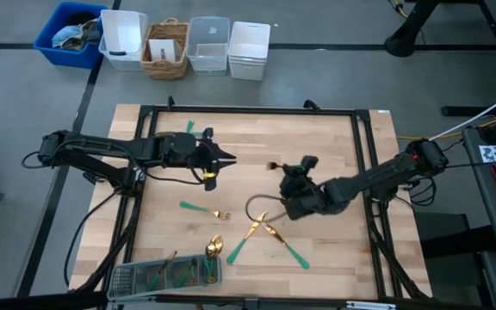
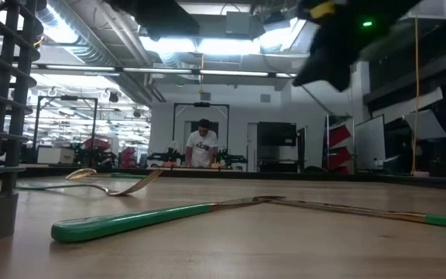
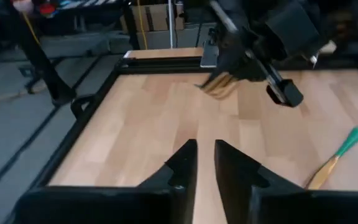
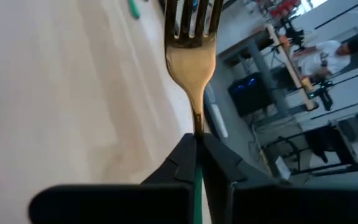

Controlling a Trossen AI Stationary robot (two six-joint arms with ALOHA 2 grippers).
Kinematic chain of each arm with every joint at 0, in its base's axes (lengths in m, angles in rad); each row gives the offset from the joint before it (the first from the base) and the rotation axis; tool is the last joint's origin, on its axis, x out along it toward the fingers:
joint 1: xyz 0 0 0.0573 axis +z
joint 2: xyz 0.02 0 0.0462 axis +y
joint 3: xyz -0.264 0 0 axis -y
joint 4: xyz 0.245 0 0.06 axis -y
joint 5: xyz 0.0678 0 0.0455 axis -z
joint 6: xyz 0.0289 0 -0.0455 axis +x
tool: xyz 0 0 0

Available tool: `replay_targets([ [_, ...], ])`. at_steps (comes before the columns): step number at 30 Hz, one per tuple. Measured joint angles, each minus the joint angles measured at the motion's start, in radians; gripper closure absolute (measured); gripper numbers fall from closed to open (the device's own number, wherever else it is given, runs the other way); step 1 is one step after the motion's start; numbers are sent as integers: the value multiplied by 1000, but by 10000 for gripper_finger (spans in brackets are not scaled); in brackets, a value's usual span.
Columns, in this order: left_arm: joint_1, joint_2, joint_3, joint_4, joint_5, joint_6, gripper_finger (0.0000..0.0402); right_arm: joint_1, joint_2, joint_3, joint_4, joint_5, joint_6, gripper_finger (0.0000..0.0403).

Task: Sort silverware
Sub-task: Put the right fork into the cutlery rack

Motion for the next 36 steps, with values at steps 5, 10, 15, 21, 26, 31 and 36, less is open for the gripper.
replay_targets([
  [5,1,89,0,134,0,87,297,-83,0,0,251,-9,-265,390],
  [10,1,180,0,261,-32,120,265,-140,0,1,419,-11,-358,388],
  [15,5,240,0,351,-132,69,261,-169,0,1,511,-63,-355,389],
  [21,33,277,0,463,-136,-71,261,-169,-1,1,598,-98,-355,388],
  [26,54,282,0,506,-135,-154,261,-170,-1,1,611,-98,-355,388],
  [31,56,282,0,504,-132,-157,261,-170,2,1,611,-98,-355,387],
  [36,56,282,0,559,-126,-163,261,-170,2,1,645,-98,-355,387],
])
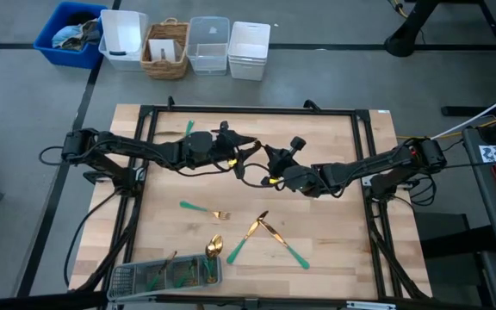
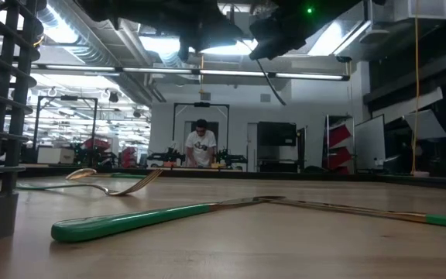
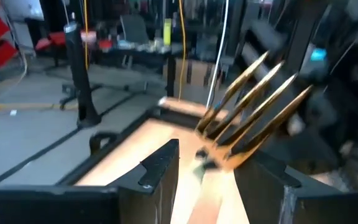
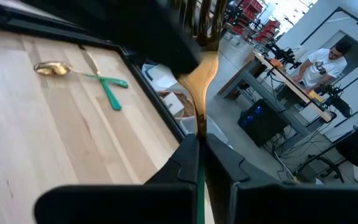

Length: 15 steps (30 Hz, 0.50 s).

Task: Sort silverware
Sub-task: Put the right fork into the cutlery rack

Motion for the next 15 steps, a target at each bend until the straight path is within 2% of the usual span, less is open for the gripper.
replay_targets([
  [8,3,0,0,64,4,14,266,0,0,0,13,-34,2,387],
  [11,3,3,0,66,3,39,292,0,0,0,14,-45,2,387],
  [15,5,3,0,67,-10,69,348,0,0,0,19,-51,6,386],
])
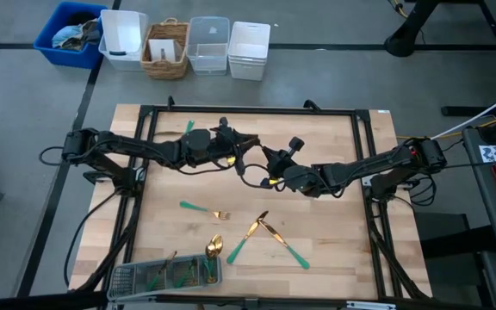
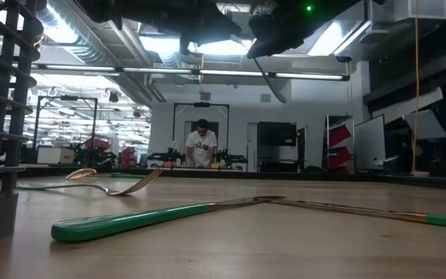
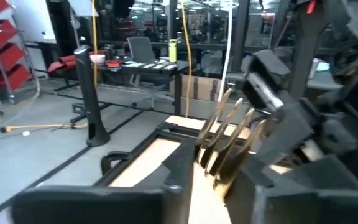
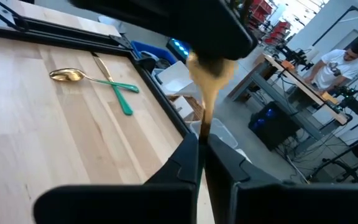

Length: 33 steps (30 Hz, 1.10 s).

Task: Sort silverware
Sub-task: Put the right fork into the cutlery rack

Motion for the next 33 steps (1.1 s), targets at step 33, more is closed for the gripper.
replay_targets([
  [33,-59,-382,-1,-564,-12,65,401,65,-31,94,-196,98,-69,272],
])
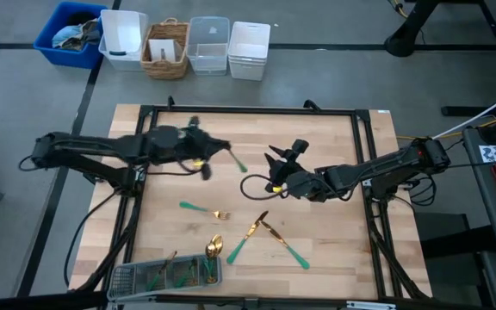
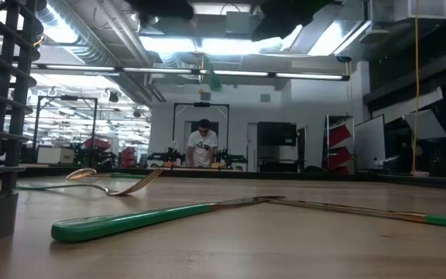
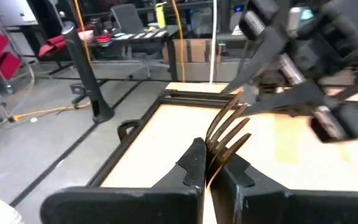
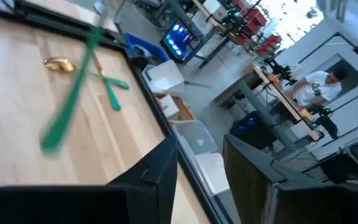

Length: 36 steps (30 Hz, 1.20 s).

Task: Sort silverware
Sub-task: Put the right fork into the cutlery rack

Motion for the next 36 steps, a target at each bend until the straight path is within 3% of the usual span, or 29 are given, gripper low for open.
replay_targets([
  [3,-37,-121,0,-93,49,-41,401,3,-3,-1,-37,-8,11,272],
  [9,-129,-325,1,-258,248,-183,401,-7,-4,-1,-141,-59,100,272],
  [12,-187,-379,1,-353,323,-228,401,-6,-4,-1,-170,-109,143,272],
  [15,-249,-390,1,-392,333,-271,402,-6,-4,-2,-177,-154,148,272],
  [23,-397,-298,1,-390,375,-330,402,-6,-5,-2,-184,-223,150,272],
  [36,-579,33,0,-289,376,-344,395,-6,-5,-2,-216,-381,150,272],
])
